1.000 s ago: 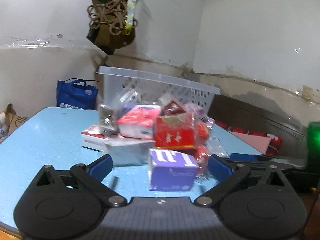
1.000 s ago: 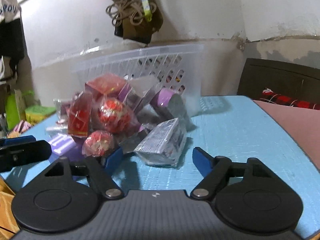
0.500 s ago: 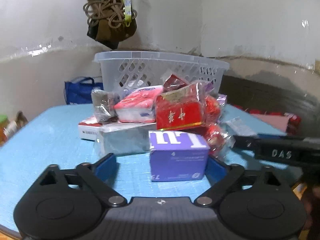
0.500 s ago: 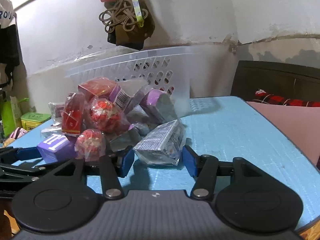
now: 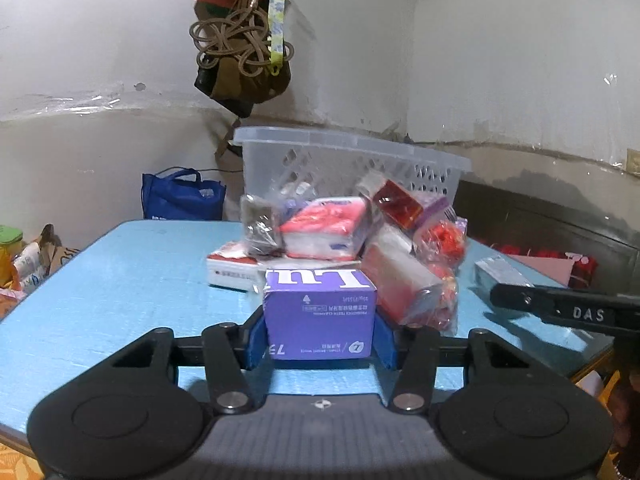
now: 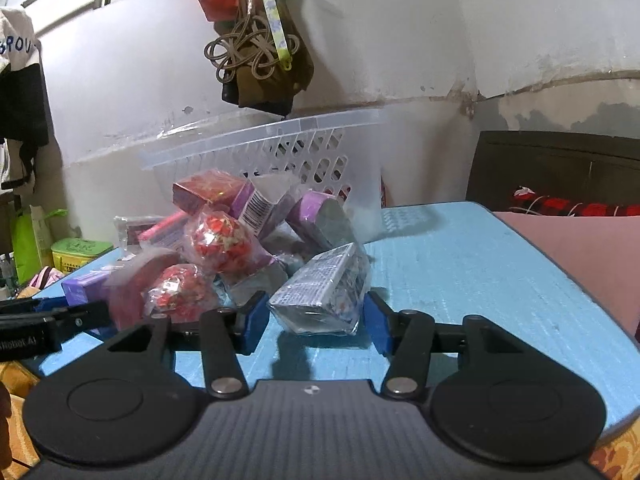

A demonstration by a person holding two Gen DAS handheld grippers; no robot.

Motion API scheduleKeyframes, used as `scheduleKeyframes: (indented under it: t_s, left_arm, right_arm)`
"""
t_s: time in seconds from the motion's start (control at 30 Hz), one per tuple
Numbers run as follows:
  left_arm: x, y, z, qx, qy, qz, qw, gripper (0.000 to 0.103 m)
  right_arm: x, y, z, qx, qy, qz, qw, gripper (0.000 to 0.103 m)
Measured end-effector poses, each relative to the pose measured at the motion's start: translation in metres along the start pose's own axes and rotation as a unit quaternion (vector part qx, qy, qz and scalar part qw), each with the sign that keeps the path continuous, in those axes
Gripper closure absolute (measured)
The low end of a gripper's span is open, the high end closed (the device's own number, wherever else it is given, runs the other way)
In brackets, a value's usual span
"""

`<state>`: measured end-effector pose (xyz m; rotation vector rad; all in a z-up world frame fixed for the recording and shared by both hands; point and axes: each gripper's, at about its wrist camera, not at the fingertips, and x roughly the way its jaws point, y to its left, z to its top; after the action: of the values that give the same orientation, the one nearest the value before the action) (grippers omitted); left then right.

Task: Organize objects
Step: 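Grasp the silver-wrapped box with the right tool while the left tool grasps the purple box, then carry both held boxes over the white basket and open both tools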

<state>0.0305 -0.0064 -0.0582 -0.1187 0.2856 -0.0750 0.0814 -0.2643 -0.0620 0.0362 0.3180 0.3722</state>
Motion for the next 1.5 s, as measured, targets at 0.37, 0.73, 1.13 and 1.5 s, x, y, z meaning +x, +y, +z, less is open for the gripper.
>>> scheduleKeyframes:
  t_s: [0.37, 0.73, 1.13, 1.5]
  left_arm:
    - [-0.006, 0.01, 0.003, -0.006, -0.008, 0.021, 0.9997, 0.047]
    - [-0.012, 0.016, 0.009, -0.008, -0.02, 0.025, 0.9994, 0.047]
    - [-0.014, 0.017, 0.043, 0.007, -0.059, 0.016, 0.9981, 0.047]
    - [0.019, 0.013, 0.142, 0.012, -0.1, -0.046, 0.9939, 0.047]
  right_arm:
    - [-0.001, 0.0, 0.0, 0.005, 0.004, -0.003, 1.0, 0.048]
    - [-0.012, 0.0, 0.008, 0.001, -0.018, 0.003, 1.0, 0.048]
    - [-0.02, -0.002, 0.035, -0.008, -0.069, 0.015, 0.997, 0.048]
    - [0.017, 0.008, 0.117, -0.026, -0.116, 0.074, 0.99, 0.048]
